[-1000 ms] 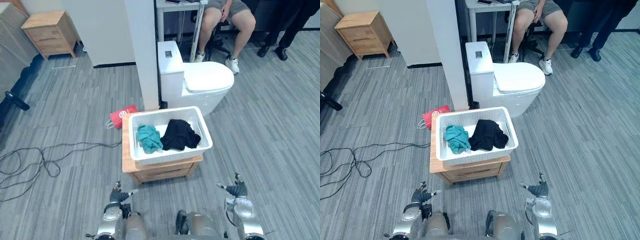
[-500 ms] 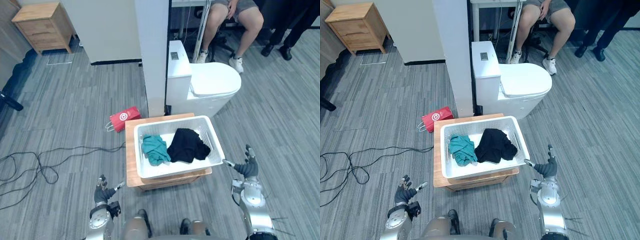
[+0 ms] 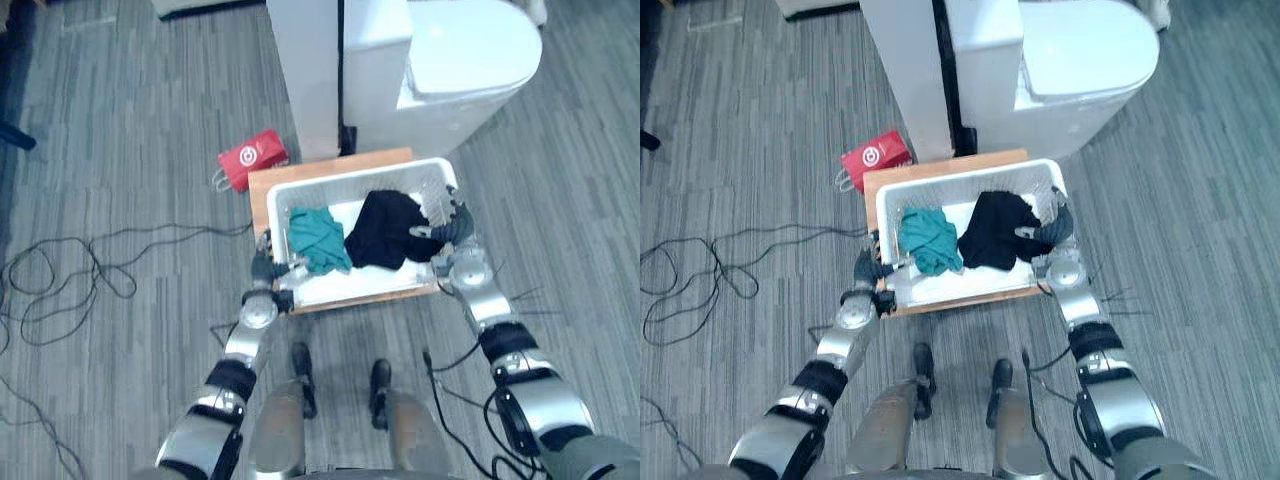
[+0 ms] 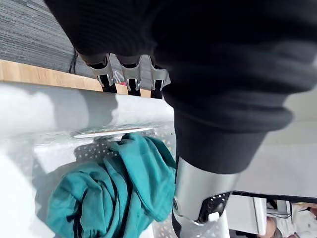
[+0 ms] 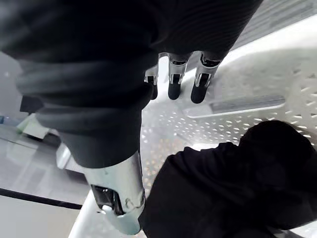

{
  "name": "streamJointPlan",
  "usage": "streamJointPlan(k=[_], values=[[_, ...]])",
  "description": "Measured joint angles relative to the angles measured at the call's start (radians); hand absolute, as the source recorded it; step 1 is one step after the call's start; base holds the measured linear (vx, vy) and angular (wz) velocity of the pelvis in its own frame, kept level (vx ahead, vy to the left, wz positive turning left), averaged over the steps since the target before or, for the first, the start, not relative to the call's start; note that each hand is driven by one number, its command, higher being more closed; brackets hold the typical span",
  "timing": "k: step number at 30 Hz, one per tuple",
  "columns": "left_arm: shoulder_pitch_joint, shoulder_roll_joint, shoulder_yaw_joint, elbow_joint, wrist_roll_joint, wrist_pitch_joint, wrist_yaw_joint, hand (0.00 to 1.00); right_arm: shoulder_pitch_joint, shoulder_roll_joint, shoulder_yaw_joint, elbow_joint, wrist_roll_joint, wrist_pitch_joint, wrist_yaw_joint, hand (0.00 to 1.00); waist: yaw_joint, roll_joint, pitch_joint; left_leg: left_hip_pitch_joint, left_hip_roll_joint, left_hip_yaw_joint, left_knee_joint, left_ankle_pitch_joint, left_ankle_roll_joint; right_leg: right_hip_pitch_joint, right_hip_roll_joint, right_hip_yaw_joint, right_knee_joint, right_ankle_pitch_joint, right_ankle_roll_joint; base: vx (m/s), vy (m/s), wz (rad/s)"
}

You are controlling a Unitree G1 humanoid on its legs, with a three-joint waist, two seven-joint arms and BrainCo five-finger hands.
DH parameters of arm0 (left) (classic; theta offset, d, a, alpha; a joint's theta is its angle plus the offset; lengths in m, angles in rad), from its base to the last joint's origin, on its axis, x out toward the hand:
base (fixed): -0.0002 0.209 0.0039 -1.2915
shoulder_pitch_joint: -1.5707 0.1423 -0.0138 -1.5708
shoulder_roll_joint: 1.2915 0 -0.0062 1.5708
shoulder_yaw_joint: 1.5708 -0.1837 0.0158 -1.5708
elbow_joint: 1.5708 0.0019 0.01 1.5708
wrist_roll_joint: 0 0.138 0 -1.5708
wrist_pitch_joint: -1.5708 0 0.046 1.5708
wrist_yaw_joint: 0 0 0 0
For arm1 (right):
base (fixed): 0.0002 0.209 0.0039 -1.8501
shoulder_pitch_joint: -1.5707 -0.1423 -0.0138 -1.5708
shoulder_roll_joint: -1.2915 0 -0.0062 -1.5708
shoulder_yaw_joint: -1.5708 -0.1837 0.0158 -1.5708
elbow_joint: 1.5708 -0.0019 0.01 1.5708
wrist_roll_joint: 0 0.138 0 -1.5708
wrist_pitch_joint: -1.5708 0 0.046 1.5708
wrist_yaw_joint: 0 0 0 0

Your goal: Pick up the laundry basket with both hands and put the clothes into the washing machine.

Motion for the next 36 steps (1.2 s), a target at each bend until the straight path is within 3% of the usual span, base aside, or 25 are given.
streamJointPlan(k=[3, 4, 8, 13, 16, 18, 23, 28, 32, 36], values=[[-0.094, -0.003, 0.006, 0.146, 0.053, 0.044, 0.009, 0.0, -0.082, 0.011, 0.025, 0.124, 0.003, 0.022, 0.004, 0.0, 0.0, 0.0, 0.019, -0.005, -0.003, -0.001, -0.021, 0.013, -0.003, -0.015, 0.0, 0.002, 0.001, 0.001, 0.0, -0.11, -0.001, -0.01], [-0.117, -0.012, 0.012, 0.19, 0.076, 0.064, 0.02, 1.0, -0.115, 0.026, 0.024, 0.178, 0.003, 0.034, 0.007, 0.0, 0.0, -0.001, 0.034, -0.008, -0.002, -0.002, -0.025, 0.016, -0.003, -0.023, 0.0, 0.003, 0.007, 0.001, 0.0, -0.12, -0.002, -0.03], [-0.164, -0.051, 0.05, 0.199, 0.152, 0.081, 0.034, 1.0, -0.149, 0.079, 0.013, 0.247, 0.003, 0.082, 0.029, 0.0, 0.005, 0.0, 0.04, -0.051, 0.005, -0.002, -0.03, 0.034, -0.002, -0.089, -0.002, 0.006, 0.051, 0.0, 0.0, -0.11, -0.011, 0.0], [-0.175, -0.071, 0.096, 0.195, 0.176, 0.095, 0.061, 1.0, -0.156, 0.127, -0.024, 0.235, 0.05, 0.094, 0.028, 0.0, 0.006, 0.0, 0.041, -0.06, 0.006, 0.002, -0.04, 0.043, -0.007, -0.119, -0.003, 0.013, 0.081, -0.002, 0.003, -0.08, -0.015, -0.03], [-0.172, -0.067, 0.093, 0.179, 0.188, 0.101, 0.077, 1.0, -0.11, 0.136, -0.014, 0.105, 0.085, 0.094, 0.007, 0.0, 0.005, -0.001, 0.042, -0.059, 0.005, 0.006, -0.074, 0.063, -0.013, -0.137, -0.003, 0.014, 0.088, -0.002, 0.004, -0.04, -0.013, 0.01], [-0.152, -0.065, 0.086, 0.154, 0.188, 0.106, 0.086, 1.0, -0.03, 0.139, -0.013, -0.097, 0.095, 0.086, -0.009, 0.0, 0.006, -0.001, 0.042, -0.052, 0.005, 0.009, -0.093, 0.074, -0.013, -0.142, 0.0, 0.016, 0.088, -0.002, 0.004, 0.01, -0.013, -0.03], [-0.086, -0.049, 0.08, 0.105, 0.189, 0.108, 0.108, 1.0, 0.086, 0.14, -0.028, -0.347, 0.108, 0.017, -0.068, 0.0, -0.001, -0.002, 0.042, -0.022, -0.005, 0.027, -0.107, 0.076, -0.014, -0.132, 0.002, 0.044, 0.082, -0.001, 0.004, 0.06, -0.005, -0.16], [-0.044, -0.051, 0.078, 0.086, 0.191, 0.128, 0.134, 1.0, 0.151, 0.151, -0.092, -0.411, 0.027, -0.013, -0.144, 0.0, -0.005, -0.002, 0.043, 0.014, -0.005, 0.028, -0.124, 0.076, -0.014, -0.094, 0.008, 0.052, 0.051, 0.008, 0.01, 0.03, 0.002, -0.06], [0.004, -0.052, 0.077, 0.044, 0.198, 0.13, 0.153, 1.0, 0.214, 0.156, -0.155, -0.46, -0.069, -0.013, -0.2, 0.0, -0.004, -0.002, 0.043, 0.016, -0.006, 0.026, -0.127, 0.076, -0.014, -0.081, 0.011, 0.055, 0.022, 0.027, 0.014, 0.01, 0.008, -0.03], [0.038, -0.059, 0.077, 0.027, 0.2, 0.131, 0.156, 1.0, 0.258, 0.159, -0.226, -0.411, -0.087, -0.002, -0.234, 0.0, -0.004, -0.003, 0.043, 0.017, -0.01, 0.023, -0.126, 0.076, -0.014, -0.076, 0.008, 0.056, 0.014, 0.034, 0.018, -0.02, 0.013, 0.01]])
